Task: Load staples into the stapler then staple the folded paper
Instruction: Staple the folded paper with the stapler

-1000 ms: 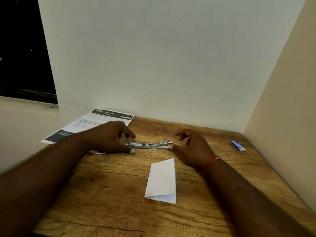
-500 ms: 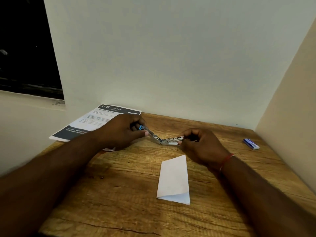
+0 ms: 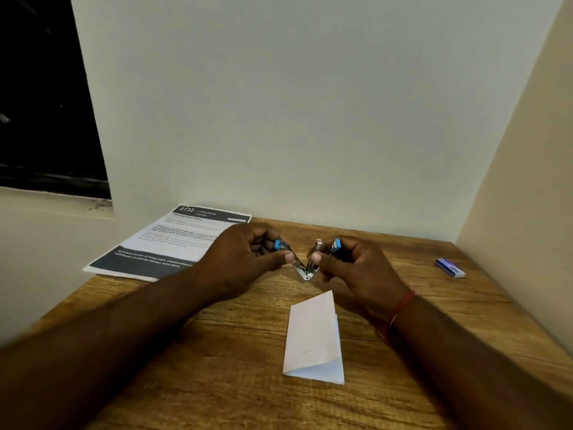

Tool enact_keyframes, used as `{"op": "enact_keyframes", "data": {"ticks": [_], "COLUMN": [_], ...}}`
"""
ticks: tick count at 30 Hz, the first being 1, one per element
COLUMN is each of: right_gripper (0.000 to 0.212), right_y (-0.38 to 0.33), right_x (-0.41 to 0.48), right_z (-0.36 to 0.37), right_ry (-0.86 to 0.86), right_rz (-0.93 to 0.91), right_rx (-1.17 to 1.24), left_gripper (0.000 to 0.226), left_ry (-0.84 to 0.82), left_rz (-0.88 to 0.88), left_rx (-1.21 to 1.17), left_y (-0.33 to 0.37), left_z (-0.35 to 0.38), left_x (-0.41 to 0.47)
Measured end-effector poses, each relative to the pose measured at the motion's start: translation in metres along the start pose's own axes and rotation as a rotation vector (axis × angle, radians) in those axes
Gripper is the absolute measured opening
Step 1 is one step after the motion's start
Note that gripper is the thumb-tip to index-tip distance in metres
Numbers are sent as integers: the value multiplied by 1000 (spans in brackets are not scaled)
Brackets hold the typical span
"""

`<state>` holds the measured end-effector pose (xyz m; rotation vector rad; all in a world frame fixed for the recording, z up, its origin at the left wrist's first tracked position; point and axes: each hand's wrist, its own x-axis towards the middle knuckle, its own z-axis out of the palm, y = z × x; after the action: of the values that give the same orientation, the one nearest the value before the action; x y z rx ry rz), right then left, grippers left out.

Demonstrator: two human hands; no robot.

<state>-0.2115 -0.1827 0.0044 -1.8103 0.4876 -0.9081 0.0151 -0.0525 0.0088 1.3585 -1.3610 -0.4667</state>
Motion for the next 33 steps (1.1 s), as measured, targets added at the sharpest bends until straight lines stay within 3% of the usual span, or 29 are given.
{"op": "enact_keyframes", "data": {"ticks": [5,13,20,22,26,33], "right_gripper": [15,8,15,11,8,15], "right_y": [-8,-17,-24,-26,-26,-28], "right_x": [-5,-9,-12,-12,-11,-14], "right_z": [14,19,18,18,18,21], "right_ry": [78,120,91,63,47,25], "right_rz": [-58,-174,-269,-280,-305,-332], "right_rx": [5,-64,-352,-364,-401,-405], "left_gripper": [22,21,11,21,12,16], "left_ry": [77,71,12,0,-18,-6], "left_rz": [39,62,129,151,162,172], "left_rx": [2,32,115,127,195,145], "left_y": [8,12,16,12,10,13], "left_z": [11,14,14,14,12,17], "left_x": [-2,-5,-5,-4,-3,-8]}}
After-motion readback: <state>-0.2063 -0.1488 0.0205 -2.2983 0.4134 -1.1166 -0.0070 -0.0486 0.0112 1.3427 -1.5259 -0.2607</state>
